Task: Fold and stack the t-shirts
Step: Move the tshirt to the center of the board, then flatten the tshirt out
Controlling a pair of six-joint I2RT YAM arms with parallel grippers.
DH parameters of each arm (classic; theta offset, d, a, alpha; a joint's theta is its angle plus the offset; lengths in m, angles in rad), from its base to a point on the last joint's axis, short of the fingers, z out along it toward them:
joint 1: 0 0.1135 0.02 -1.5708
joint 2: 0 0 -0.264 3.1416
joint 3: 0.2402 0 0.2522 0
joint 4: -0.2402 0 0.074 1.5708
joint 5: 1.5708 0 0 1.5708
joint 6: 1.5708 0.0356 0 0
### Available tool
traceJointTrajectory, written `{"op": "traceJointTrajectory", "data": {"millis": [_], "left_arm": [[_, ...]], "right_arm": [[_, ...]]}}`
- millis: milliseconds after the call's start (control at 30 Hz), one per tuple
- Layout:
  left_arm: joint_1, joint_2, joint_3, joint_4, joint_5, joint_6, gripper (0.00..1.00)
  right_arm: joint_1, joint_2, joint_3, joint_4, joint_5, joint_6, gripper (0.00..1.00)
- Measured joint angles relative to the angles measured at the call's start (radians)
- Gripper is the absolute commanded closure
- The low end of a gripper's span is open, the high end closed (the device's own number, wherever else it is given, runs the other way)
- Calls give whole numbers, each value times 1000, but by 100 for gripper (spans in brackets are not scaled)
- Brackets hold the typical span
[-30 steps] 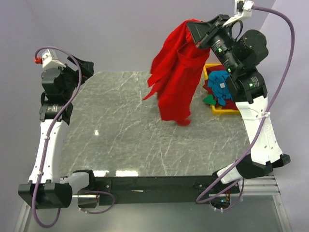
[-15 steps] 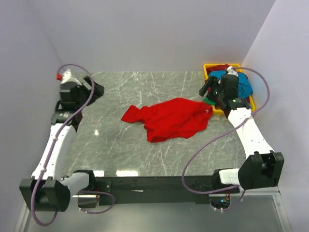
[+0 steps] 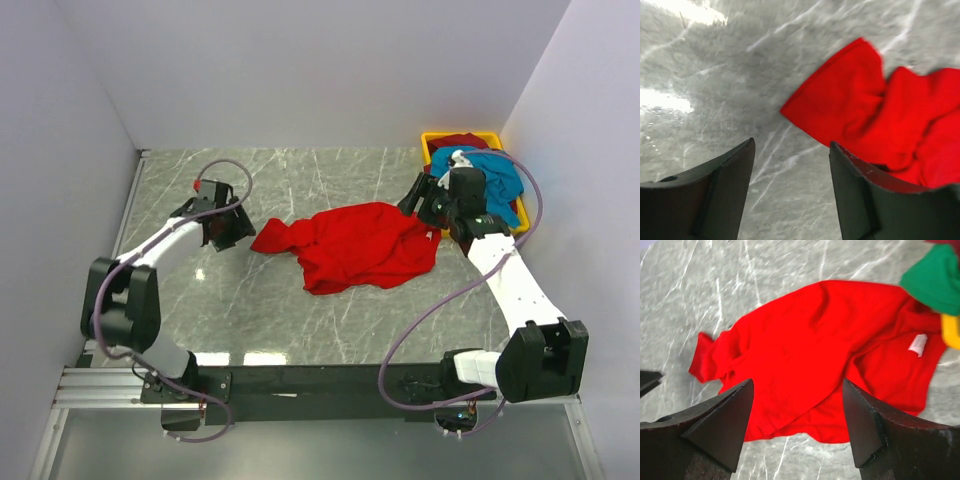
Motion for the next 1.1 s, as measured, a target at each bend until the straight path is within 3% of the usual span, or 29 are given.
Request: {"op": "traceJointTrajectory", "data": {"millis": [267, 833, 900, 1100], "left_arm": [[-40, 148, 76, -24, 0, -21, 44], [-80, 301, 177, -93, -80, -60, 50], [-86, 313, 184, -90, -89, -59, 54], [-89, 336, 193, -83, -104, -59, 93]], "right_arm": [[56, 13, -10, 9, -43, 6, 24], [85, 49, -10, 9, -64, 11, 24], [97, 58, -10, 8, -69, 7, 25], [176, 75, -19, -7, -110, -39, 26]]}}
